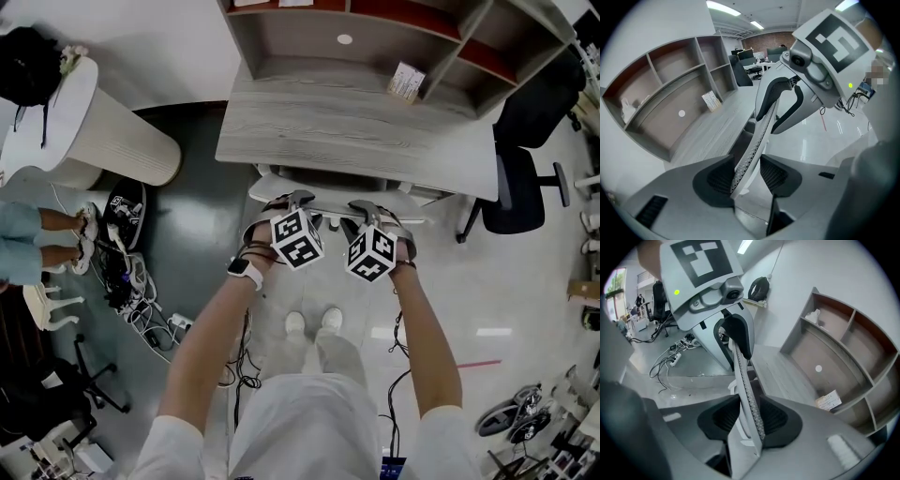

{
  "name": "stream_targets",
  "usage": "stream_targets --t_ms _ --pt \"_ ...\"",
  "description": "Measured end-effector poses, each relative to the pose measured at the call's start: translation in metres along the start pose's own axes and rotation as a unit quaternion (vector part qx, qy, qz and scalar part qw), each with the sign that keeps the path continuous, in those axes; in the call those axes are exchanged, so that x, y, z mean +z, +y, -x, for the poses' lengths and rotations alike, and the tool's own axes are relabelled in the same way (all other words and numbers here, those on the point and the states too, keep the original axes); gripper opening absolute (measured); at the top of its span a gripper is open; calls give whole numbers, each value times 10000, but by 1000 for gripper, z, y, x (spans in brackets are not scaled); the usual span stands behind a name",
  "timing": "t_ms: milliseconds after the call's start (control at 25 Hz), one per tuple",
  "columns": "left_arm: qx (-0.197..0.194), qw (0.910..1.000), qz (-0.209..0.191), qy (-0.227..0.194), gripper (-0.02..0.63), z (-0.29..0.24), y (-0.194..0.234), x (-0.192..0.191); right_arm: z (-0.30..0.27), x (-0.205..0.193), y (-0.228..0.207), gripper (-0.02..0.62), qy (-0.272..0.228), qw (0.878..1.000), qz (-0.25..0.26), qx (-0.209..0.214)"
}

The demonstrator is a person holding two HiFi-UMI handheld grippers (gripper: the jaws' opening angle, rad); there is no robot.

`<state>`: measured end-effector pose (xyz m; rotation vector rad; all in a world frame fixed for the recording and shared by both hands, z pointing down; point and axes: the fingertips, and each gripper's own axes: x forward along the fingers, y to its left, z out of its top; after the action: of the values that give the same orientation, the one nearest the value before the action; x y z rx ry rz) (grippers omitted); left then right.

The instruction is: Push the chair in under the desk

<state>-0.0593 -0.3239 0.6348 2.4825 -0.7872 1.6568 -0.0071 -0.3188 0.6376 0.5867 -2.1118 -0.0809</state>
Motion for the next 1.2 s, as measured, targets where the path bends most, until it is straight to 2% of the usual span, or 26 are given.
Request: stream_targets --t_ms 240,360,440,560,640,760,920,1000,1080,1200 --pt "75 9999 25 -67 176 1 0 2 1 -2 -2 156 -7 9999 1 -135" --pt "28 9998 70 -167 176 1 -1 5 5 -6 -2 159 -46 9997 179 -188" --pt "-38 9995 188 -267 176 6 -3 6 10 -7 2 205 -47 9995 262 -144" --pt "185 9973 400 -580 176 21 -2 11 23 -2 6 206 -126 9997 156 -155" --pt "399 9936 641 -836 176 33 -2 15 35 1 7 203 -261 9994 -28 -232" --pt "518 9875 989 -1115 175 50 -10 15 59 2 8 164 -556 9961 -462 -511" --pt "228 9866 1014 -1255 156 70 -39 15 92 -7 8 102 -799 9851 -1239 -881" --pt "226 9844 1121 -1336 140 80 -50 13 108 -12 12 89 -879 9776 -1654 -963" --pt "292 9788 1392 -1471 125 94 -57 10 124 -15 19 82 -946 9700 -1995 -1018" --pt "500 9622 1981 -1803 63 122 -65 7 147 -21 30 74 -974 9639 -2186 -1166"
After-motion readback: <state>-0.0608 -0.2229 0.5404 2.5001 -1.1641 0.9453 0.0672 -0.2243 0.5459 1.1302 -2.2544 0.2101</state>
